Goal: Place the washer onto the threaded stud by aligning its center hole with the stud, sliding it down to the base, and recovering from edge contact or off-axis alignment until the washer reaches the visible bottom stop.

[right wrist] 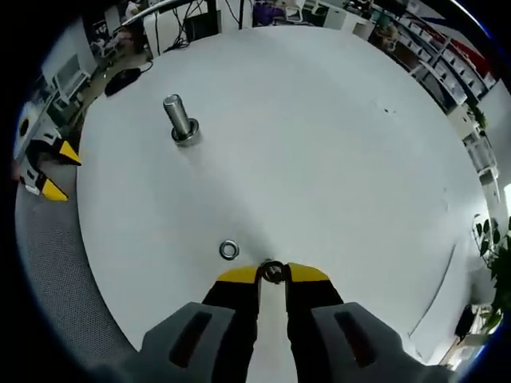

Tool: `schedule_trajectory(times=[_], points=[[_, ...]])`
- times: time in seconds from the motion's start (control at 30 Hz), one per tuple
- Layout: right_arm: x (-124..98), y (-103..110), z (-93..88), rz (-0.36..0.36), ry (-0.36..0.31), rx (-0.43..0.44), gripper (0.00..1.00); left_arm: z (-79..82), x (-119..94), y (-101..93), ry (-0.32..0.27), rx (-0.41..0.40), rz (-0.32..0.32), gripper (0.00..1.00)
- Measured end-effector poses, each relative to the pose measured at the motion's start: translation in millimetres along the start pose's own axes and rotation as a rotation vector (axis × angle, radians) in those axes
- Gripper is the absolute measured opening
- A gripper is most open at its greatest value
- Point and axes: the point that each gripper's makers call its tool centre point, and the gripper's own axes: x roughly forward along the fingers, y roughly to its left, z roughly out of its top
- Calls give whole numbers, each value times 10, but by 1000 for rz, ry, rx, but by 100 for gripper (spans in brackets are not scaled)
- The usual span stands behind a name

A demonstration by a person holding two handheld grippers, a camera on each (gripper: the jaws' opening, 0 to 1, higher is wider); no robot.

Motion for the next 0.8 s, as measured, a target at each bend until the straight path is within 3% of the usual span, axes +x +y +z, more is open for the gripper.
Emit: schedule_trajectory(times=[0.07,0.33,0.53,0.8], points=[[23,11,23,10,-2,11,9,28,-8,6,-16,1,3,29],[128,30,114,5,-30,18,9,-3,5,21,-2,-6,9,28],[143,40,42,11,-16,16,9,-8,2,34,0,-12,11,28],[59,-1,13,-25,-70,25,9,-23,7,34,8,-7,13,28]])
